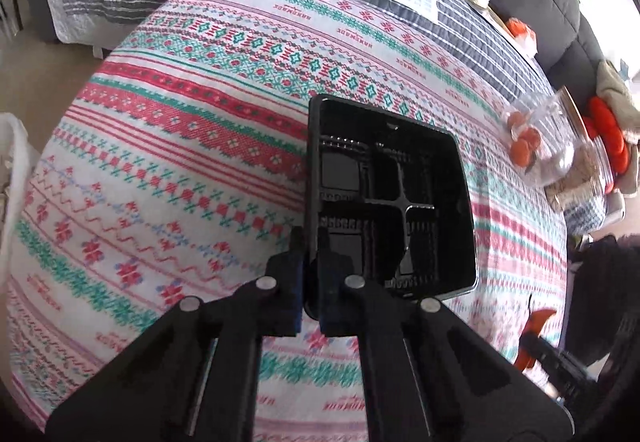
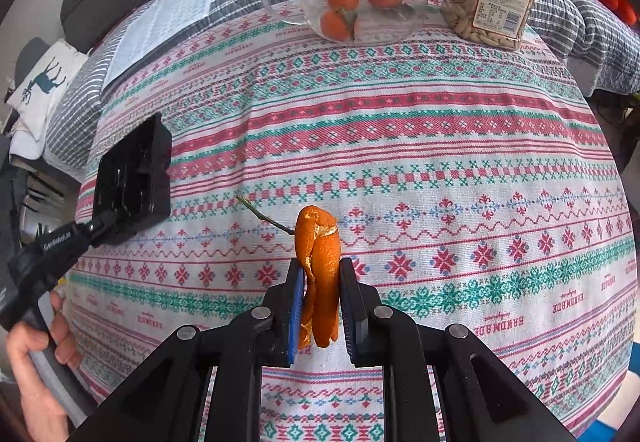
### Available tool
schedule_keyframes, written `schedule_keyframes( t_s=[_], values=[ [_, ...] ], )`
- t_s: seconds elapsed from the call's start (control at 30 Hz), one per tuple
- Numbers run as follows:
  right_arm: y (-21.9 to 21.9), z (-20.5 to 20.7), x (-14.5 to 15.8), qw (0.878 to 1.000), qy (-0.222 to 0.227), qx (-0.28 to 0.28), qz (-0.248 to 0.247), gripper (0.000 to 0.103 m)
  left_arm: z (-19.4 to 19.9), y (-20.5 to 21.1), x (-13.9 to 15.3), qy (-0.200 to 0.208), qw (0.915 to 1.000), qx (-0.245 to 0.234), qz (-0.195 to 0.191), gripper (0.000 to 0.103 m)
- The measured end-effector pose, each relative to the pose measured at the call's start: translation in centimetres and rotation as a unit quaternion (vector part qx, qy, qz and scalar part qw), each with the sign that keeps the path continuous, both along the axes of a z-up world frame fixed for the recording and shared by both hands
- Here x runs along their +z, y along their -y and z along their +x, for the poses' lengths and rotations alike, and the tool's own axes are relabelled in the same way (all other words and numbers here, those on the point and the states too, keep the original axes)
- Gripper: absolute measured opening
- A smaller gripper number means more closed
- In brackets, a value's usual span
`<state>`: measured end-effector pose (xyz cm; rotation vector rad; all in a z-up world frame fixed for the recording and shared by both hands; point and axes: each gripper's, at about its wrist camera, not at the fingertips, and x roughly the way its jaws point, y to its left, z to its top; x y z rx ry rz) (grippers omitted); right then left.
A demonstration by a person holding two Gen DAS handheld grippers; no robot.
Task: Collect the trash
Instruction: 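Grasp the black plastic tray with the left tool while the right tool holds the peel, then carry the tray into the wastebasket with the left tool while the right tool carries the peel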
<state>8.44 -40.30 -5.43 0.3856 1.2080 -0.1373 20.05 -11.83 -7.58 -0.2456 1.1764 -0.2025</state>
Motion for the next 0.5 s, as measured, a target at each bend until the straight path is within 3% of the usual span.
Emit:
schedule_keyframes(
  t_s=[0.27, 0.5],
  values=[
    [-2.4, -0.1, 1.5, 1.000, 0.020, 0.013, 0.012, 0.018, -2.2, -2.9, 1.6, 0.001, 0.9994, -0.031, 0.019, 0.006],
    [-6.5, 0.6, 3.0, 0.998, 0.043, 0.037, 0.028, 0.018, -3.7, -7.1, 3.4, 0.013, 0.9993, -0.029, 0.022, 0.006]
  ],
)
